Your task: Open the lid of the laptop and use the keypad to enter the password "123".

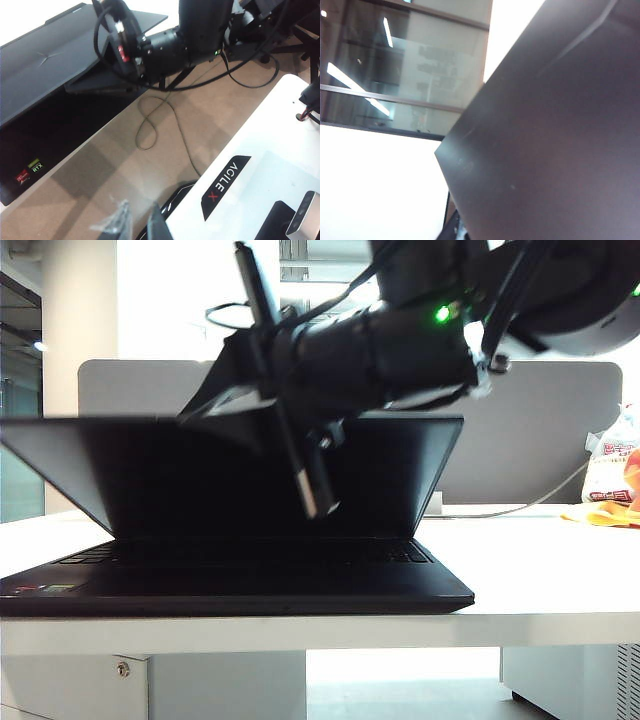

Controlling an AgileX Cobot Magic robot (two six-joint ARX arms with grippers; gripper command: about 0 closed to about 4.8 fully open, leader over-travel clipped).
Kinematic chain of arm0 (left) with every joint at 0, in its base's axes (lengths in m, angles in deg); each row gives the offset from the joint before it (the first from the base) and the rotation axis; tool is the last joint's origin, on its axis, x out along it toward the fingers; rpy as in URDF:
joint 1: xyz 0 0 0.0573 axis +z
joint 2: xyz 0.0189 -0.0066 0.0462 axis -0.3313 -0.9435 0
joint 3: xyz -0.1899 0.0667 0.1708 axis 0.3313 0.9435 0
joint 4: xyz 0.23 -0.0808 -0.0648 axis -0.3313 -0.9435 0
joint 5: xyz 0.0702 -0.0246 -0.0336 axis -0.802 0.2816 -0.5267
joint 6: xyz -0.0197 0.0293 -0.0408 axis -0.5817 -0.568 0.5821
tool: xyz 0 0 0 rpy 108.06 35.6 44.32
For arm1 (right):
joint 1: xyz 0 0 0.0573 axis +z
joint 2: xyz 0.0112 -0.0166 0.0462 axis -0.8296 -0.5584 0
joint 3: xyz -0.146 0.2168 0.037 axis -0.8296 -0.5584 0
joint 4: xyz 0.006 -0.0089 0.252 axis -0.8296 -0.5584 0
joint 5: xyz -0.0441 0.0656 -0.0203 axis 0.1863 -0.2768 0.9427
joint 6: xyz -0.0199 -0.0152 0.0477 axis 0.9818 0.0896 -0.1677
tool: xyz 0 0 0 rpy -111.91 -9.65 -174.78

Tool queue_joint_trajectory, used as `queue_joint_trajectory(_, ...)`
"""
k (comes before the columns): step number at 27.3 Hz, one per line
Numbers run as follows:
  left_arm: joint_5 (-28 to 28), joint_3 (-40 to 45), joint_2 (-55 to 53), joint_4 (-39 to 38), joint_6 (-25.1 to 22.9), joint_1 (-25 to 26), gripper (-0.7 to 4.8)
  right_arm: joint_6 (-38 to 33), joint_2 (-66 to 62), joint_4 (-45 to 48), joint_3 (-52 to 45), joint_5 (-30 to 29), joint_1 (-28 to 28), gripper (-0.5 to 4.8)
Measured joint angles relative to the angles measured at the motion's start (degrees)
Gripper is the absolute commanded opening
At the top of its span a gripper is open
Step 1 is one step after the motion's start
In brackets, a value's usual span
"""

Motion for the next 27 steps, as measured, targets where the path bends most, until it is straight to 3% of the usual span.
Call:
queue_joint_trajectory(13, 0.0, 0.0, 0.0, 0.0, 0.0, 0.0, 0.52, 8.4, 2.2, -18.0, 19.5, -2.5, -10.0, -0.04)
queue_joint_trajectory(27, 0.0, 0.0, 0.0, 0.0, 0.9, 0.0, 0.52, 11.0, 2.2, -23.3, 24.2, -0.6, -14.2, -0.04)
